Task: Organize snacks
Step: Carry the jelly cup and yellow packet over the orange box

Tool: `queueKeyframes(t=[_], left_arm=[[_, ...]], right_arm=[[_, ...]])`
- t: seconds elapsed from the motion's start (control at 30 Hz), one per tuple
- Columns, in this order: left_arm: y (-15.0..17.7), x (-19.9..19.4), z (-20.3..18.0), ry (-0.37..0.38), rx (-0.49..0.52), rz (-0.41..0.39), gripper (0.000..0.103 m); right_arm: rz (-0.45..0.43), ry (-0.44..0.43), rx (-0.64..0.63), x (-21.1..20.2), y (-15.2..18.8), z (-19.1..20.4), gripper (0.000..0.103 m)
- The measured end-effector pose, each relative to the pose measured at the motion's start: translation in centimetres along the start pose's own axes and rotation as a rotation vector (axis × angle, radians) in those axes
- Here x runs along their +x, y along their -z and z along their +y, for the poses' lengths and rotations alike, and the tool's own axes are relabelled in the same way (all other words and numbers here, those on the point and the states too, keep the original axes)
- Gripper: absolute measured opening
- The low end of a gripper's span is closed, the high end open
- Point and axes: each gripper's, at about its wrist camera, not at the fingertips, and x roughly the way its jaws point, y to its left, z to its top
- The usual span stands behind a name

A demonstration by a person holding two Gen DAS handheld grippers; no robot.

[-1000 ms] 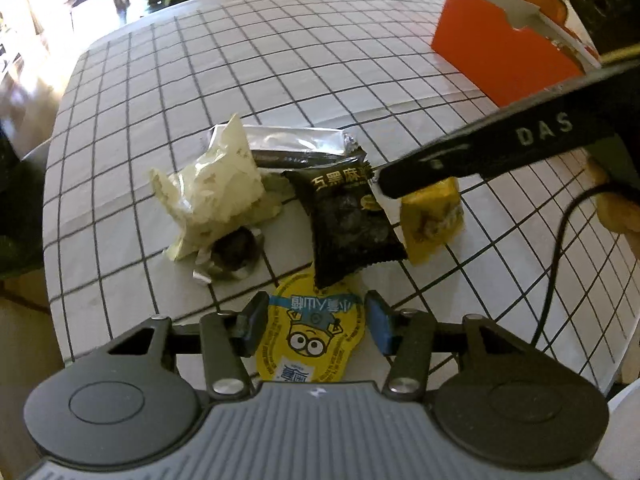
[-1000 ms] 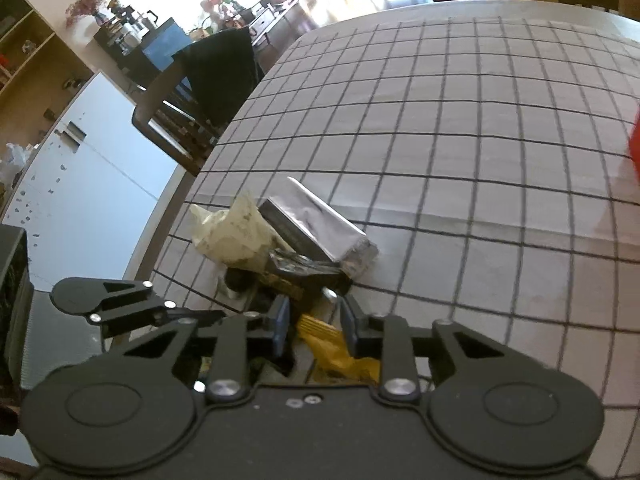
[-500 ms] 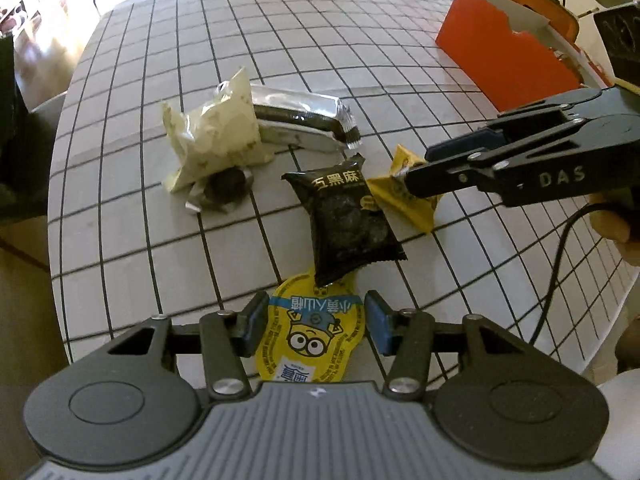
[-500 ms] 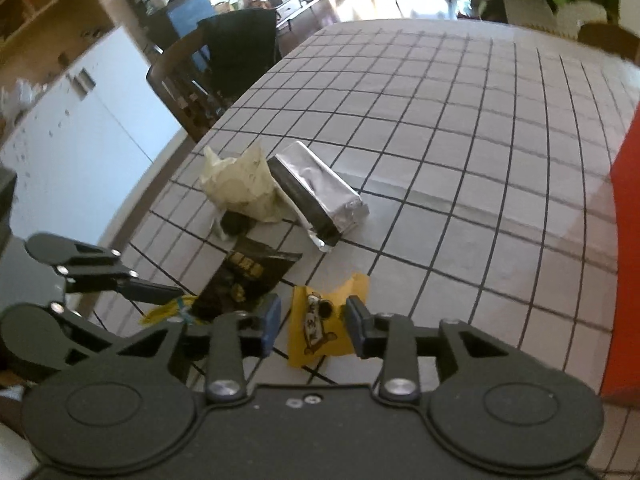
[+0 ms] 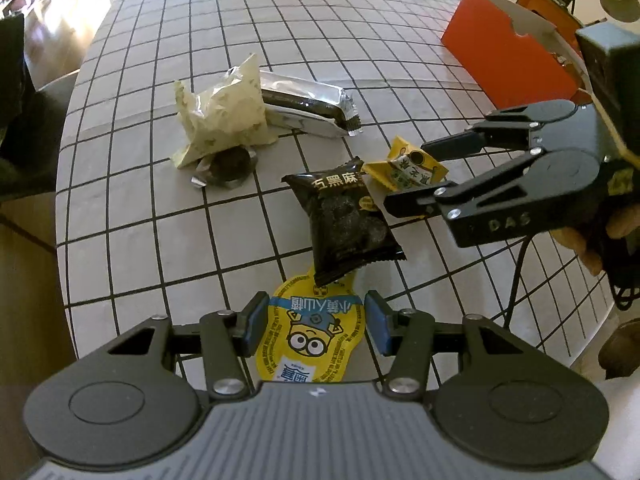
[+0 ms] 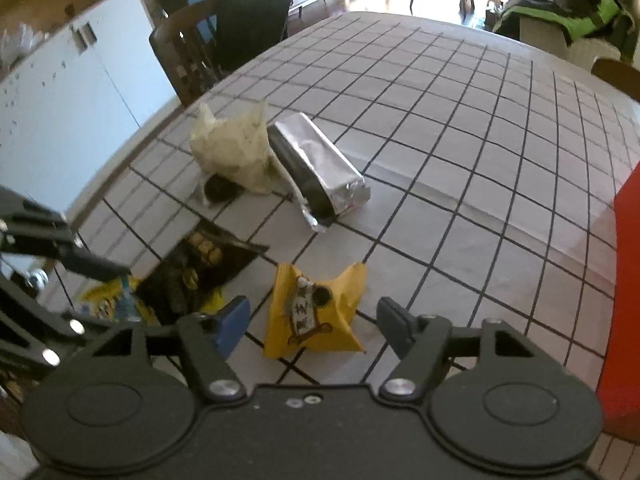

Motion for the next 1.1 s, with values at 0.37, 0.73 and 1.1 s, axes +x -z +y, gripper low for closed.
queueKeyframes(t=[0.37,0.73,1.1], left_arm=[[-0.6,-0.4,0.1,0.086,-0.102,0.034,0.051],[-2.4,-2.0,-3.7,0.099,-0.029,-0.018,0.051],[-6.0,-4.1,-10.0,0.097,0.052,-0.108,0.051]], right_arm=[[-0.021,0.054,-0.012,-1.0,0.5,0.1,0.04],[-0.102,0.041,0.115,-7.3,2.4,-2.4,0.037],[-0.214,0.064,0.164,-14.4,3.4,-5.8,0.037]])
